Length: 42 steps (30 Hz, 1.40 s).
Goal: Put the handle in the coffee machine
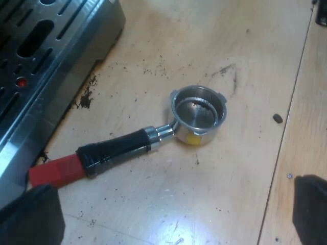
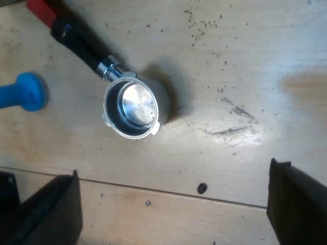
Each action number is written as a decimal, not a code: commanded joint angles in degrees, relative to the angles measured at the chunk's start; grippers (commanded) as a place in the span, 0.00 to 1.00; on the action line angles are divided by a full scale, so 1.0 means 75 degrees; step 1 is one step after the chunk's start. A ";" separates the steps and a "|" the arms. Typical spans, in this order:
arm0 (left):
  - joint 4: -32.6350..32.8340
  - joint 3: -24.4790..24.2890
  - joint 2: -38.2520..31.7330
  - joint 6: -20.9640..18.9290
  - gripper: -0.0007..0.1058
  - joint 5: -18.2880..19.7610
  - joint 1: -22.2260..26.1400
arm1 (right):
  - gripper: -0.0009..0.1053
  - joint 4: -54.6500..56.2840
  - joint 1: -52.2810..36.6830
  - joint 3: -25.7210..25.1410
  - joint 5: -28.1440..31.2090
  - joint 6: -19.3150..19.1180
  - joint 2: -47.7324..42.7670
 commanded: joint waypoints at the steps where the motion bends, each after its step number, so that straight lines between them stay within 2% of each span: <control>1: -0.0058 -0.0032 0.0016 0.0262 0.87 0.0109 -0.0022 | 0.72 -0.0447 0.0770 -0.0091 0.0622 0.1025 0.0166; 3: -0.0058 -0.0009 0.0016 0.0437 0.87 0.0109 -0.0183 | 0.72 -0.0838 0.1511 -0.0091 0.1149 0.1936 0.0398; 4: -0.0058 -0.0011 0.0016 0.0455 0.87 0.0109 -0.0246 | 0.72 -0.0927 0.1636 -0.0091 0.1300 0.2129 0.0466; 6: -0.0058 -0.0011 0.0016 0.0453 0.87 0.0109 -0.0553 | 0.72 -0.1134 0.2297 -0.0091 0.1907 0.3016 0.0790; 7: -0.0058 -0.0011 0.0016 0.0453 0.87 0.0109 -0.0598 | 0.72 -0.1147 0.2433 -0.0091 0.1974 0.3146 0.0885; 8: -0.0058 -0.0011 0.0016 0.0453 0.87 0.0109 -0.0722 | 0.72 -0.1190 0.2667 -0.0091 0.2083 0.3535 0.1080; 13: -0.0111 -0.0011 0.0016 0.0453 0.87 0.0109 -0.0851 | 0.72 -0.1190 0.3133 -0.0091 0.2144 0.4951 0.1884; 15: -0.0109 -0.0011 0.0016 0.0453 0.87 0.0109 -0.0851 | 0.72 -0.1190 0.3166 -0.0091 0.2104 0.5872 0.2289; 18: -0.0109 -0.0011 0.0016 0.0453 0.87 0.0109 -0.0851 | 0.72 -0.1275 0.3166 -0.0091 0.2086 0.6454 0.2667; 21: -0.0109 -0.0011 0.0016 0.0453 0.87 0.0109 -0.0851 | 0.72 -0.1941 0.3166 -0.0091 0.1782 0.6677 0.2997; 27: -0.0109 -0.0011 0.0016 0.0453 0.87 0.0109 -0.0851 | 0.72 -0.3212 0.3166 -0.0091 0.1609 0.6731 0.3602; 30: -0.0109 -0.0011 0.0016 0.0453 0.87 0.0109 -0.0851 | 0.72 -0.3200 0.3166 -0.0091 0.1455 0.7028 0.3878; 42: -0.0109 -0.0011 0.0016 0.0453 0.87 0.0109 -0.0851 | 0.72 -0.3197 0.3148 -0.0091 0.1380 0.7039 0.4738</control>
